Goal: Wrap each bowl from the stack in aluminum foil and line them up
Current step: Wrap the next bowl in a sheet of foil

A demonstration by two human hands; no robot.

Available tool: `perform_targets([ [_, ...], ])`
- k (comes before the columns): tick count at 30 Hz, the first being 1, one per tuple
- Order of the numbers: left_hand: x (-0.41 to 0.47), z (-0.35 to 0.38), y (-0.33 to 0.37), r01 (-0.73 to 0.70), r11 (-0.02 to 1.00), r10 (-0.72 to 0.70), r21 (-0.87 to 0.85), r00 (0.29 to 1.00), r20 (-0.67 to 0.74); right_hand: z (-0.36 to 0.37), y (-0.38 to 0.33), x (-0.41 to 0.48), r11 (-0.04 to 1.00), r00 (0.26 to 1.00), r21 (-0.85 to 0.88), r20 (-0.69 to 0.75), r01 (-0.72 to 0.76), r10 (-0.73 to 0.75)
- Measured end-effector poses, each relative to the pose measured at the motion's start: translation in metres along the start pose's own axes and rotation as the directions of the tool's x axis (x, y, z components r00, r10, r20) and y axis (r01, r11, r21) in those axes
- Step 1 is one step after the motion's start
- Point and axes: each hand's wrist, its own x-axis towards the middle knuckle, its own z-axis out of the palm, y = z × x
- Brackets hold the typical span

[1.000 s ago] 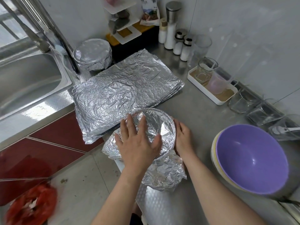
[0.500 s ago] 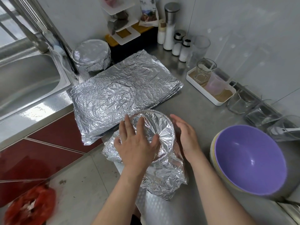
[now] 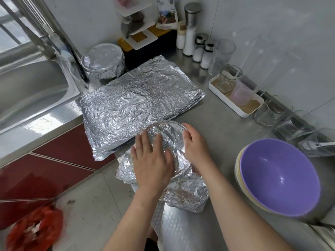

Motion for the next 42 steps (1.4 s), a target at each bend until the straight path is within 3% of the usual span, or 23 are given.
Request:
perform_targets([
  [4, -0.002, 0.000, 0.002, -0.103, 0.994, 0.103, 0.018, 0.994, 0.041, -0.001, -0.004, 0.010, 0.996, 0.999, -0.079, -0.015, 0.034, -0.035],
  [9, 0.004, -0.006, 0.000, -0.194, 0.981, 0.192, 0.009, 0.974, 0.117, -0.001, -0.005, 0.016, 0.998, 0.998, -0.054, -0.041, 0.034, -0.037],
  [13, 0.005, -0.007, -0.001, -0.429, 0.903, 0.422, -0.027, 0.874, 0.242, -0.003, -0.006, 0.021, 1.000, 0.999, -0.006, -0.045, 0.021, -0.022],
  [15, 0.005, -0.003, -0.003, -0.484, 0.875, 0.469, 0.003, 0.848, 0.246, -0.007, -0.007, 0.024, 0.999, 0.999, 0.038, 0.038, 0.013, -0.014],
  [19, 0.004, 0.005, -0.003, -0.466, 0.885, 0.459, 0.003, 0.873, 0.163, -0.025, 0.002, 0.015, 0.982, 0.966, 0.174, 0.258, -0.077, 0.030],
  [23, 0.003, 0.008, 0.005, -0.440, 0.898, 0.437, 0.000, 0.894, 0.095, -0.030, 0.027, -0.010, 0.917, 0.975, 0.343, 0.161, -0.202, 0.154],
  [28, 0.002, 0.009, 0.010, -0.400, 0.916, 0.400, -0.017, 0.914, 0.064, -0.026, 0.034, -0.031, 0.895, 0.974, 0.385, 0.127, -0.224, 0.189],
  [37, 0.005, 0.012, 0.017, -0.389, 0.920, 0.391, -0.040, 0.919, 0.049, -0.009, 0.027, -0.033, 0.987, 0.991, 0.093, 0.053, -0.131, 0.127],
  [39, 0.006, 0.014, 0.018, -0.380, 0.924, 0.382, -0.038, 0.923, 0.054, -0.007, 0.026, -0.035, 0.979, 0.994, 0.171, 0.047, -0.109, 0.103],
  [42, 0.008, 0.016, 0.020, -0.363, 0.930, 0.367, -0.059, 0.929, 0.057, -0.007, 0.022, -0.040, 0.898, 0.970, 0.369, 0.119, -0.240, 0.210],
])
